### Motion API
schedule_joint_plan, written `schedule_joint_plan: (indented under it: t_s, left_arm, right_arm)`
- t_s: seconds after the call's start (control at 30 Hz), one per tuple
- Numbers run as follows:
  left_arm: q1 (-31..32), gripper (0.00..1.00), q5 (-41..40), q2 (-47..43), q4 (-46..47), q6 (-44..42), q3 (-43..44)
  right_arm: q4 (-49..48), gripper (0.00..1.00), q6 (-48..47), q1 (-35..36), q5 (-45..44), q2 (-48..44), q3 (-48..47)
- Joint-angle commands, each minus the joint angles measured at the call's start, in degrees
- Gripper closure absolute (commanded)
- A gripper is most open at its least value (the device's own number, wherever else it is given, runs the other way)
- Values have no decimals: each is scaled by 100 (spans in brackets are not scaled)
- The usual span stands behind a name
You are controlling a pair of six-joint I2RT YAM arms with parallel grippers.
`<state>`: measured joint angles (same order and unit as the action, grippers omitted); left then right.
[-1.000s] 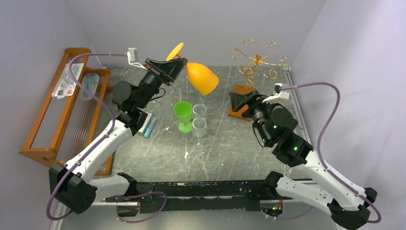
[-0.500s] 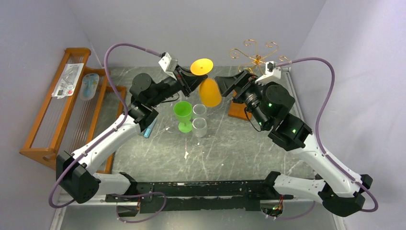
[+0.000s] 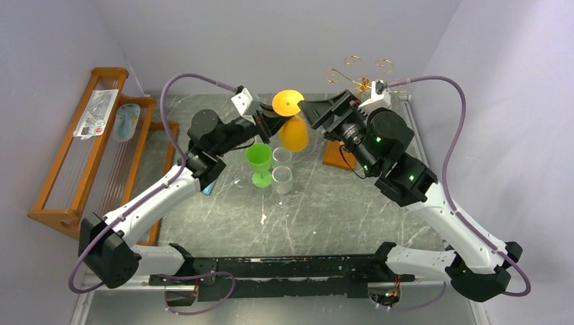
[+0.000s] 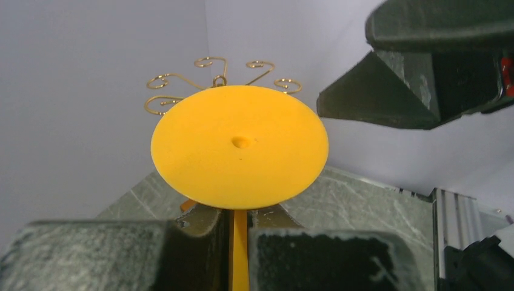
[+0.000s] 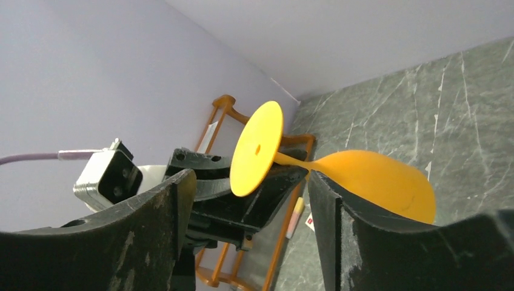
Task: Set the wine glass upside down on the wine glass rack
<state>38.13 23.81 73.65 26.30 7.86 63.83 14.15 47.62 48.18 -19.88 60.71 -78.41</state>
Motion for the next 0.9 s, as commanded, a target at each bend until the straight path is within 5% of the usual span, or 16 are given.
schedule_joint_plan:
  t_s: [0.0, 0.33, 0.63, 0.83, 0.87]
  left_arm:
    - [70, 95, 127, -217, 670, -591, -394]
    - [64, 95, 304, -299, 941, -715, -640]
    - [67, 95, 349, -200, 957, -674, -636]
    - [66, 94, 360, -248, 973, -624, -666]
    - [63, 85, 321, -272, 995, -603, -696]
  right_arm:
    - [-178, 30, 213, -137, 234, 40, 94]
    - [-609, 55, 845, -1294, 2306, 522, 369]
    - [-675, 54, 666, -1331, 2795, 708, 314]
    - [-619, 91, 714, -1472, 2865, 763, 292]
    - [-644, 97, 739, -1508, 2854, 765, 281]
